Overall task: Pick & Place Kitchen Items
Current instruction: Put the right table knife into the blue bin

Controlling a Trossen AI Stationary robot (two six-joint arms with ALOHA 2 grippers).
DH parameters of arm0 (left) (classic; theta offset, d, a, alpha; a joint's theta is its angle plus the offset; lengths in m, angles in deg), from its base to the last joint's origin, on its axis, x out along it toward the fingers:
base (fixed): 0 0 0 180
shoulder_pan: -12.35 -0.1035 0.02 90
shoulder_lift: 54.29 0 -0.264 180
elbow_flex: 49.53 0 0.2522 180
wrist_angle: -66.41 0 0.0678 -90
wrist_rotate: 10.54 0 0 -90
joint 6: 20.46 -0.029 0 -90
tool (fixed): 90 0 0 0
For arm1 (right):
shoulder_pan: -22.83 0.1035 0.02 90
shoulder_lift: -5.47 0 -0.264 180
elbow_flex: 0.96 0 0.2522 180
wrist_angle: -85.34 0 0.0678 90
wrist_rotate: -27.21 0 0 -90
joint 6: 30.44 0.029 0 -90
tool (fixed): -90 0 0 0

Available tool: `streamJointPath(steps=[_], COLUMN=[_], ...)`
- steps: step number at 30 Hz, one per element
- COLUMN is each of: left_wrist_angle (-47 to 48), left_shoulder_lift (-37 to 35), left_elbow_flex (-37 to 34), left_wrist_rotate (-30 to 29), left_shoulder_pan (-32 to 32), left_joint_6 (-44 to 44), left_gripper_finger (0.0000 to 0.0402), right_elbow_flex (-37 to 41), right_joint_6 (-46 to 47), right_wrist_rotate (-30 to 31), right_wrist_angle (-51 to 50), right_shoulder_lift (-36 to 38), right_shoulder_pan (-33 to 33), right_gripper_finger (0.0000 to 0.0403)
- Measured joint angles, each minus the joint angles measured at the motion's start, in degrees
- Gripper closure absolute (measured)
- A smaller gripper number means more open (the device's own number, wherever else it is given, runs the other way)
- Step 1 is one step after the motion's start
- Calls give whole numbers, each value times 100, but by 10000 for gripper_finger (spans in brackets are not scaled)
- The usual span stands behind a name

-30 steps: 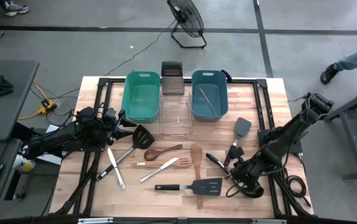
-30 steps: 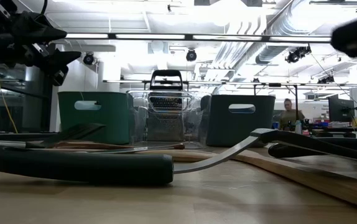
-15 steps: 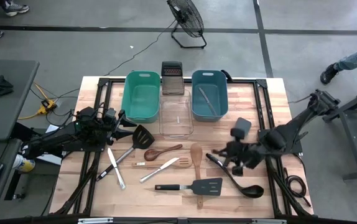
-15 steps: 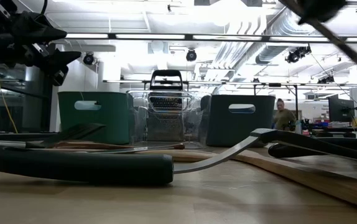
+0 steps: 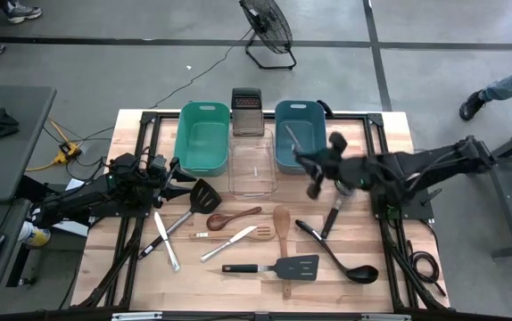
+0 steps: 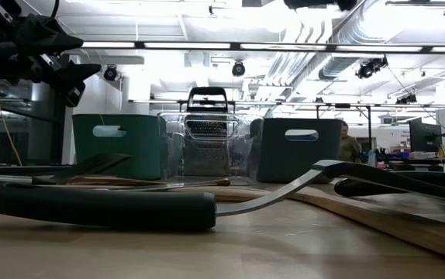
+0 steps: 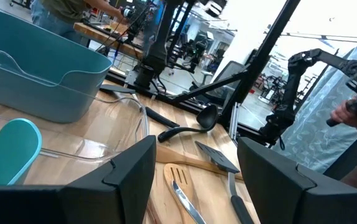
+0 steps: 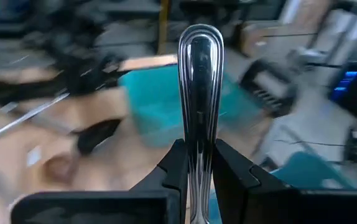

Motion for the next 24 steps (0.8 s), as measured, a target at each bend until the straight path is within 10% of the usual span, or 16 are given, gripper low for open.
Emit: streamJointPath(steps=[13,24], left_wrist_angle=[0,0], left_shoulder_lift=[0,0], left_elbow_flex=[-1,-2], left_wrist_rotate=[-1,0], left_shoulder_pan=[1,2], left_joint_6=[0,0], left_gripper_finger=[178,178], right_elbow_flex=[-128,-1993], right_joint_6=[1553,1482], right_wrist_rotate=[-738,-2090], right_wrist_angle=[91,-1778], right_shoulder_lift=[-574,-2310], right_shoulder_pan=[-2125,-3300], right_gripper_finger=[360,360])
